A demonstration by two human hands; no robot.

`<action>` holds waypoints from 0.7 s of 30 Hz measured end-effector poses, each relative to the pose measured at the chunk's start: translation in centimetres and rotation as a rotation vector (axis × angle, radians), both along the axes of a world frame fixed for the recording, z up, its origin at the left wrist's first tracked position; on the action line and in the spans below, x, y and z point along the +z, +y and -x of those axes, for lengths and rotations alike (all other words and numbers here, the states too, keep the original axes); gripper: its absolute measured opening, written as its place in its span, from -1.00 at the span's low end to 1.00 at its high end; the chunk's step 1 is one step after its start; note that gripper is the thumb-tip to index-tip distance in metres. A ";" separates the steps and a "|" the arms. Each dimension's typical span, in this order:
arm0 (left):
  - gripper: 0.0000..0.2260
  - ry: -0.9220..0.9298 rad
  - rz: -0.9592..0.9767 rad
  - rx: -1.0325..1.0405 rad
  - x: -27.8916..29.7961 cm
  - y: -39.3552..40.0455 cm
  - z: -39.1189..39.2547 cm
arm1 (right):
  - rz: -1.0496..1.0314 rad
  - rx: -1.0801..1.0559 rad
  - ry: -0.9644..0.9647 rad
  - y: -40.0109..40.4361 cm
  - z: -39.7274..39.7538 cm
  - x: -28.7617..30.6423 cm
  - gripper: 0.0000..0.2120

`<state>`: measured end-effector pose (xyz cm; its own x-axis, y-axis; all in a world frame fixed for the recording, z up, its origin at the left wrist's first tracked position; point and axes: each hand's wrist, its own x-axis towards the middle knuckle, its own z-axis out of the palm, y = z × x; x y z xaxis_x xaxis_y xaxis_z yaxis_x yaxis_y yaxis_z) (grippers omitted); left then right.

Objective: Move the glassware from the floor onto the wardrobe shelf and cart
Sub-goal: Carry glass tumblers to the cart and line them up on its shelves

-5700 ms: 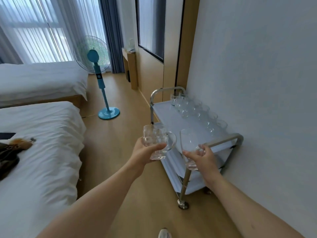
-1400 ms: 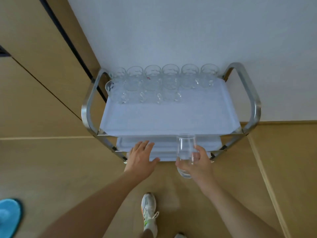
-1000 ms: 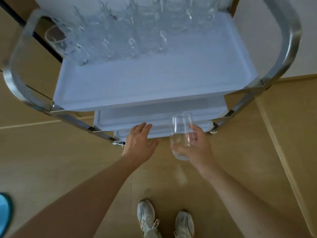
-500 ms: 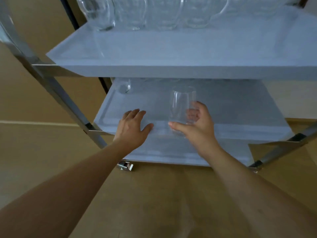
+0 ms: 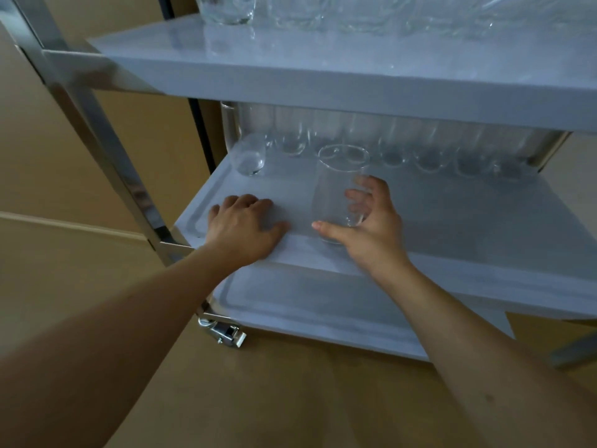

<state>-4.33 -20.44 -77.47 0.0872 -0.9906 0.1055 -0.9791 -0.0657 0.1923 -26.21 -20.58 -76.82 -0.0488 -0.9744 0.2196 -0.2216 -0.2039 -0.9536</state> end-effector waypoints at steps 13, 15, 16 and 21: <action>-0.51 -0.037 0.047 0.002 -1.1 -1.2 -2.4 | 0.079 0.021 0.142 -8.8 -6.9 -0.6 -0.05; -0.50 -0.040 0.062 -0.008 -1.4 -1.3 -2.5 | 0.080 0.035 0.144 -10.1 -7.5 -0.5 -0.06; -0.50 -0.039 0.066 -0.010 -1.5 -1.3 -2.5 | 0.084 0.034 0.148 -10.7 -7.8 -0.5 -0.05; -0.51 -0.035 0.105 -0.006 -1.9 -1.4 -2.5 | 0.093 -0.060 0.179 -12.9 -9.6 -0.9 -0.15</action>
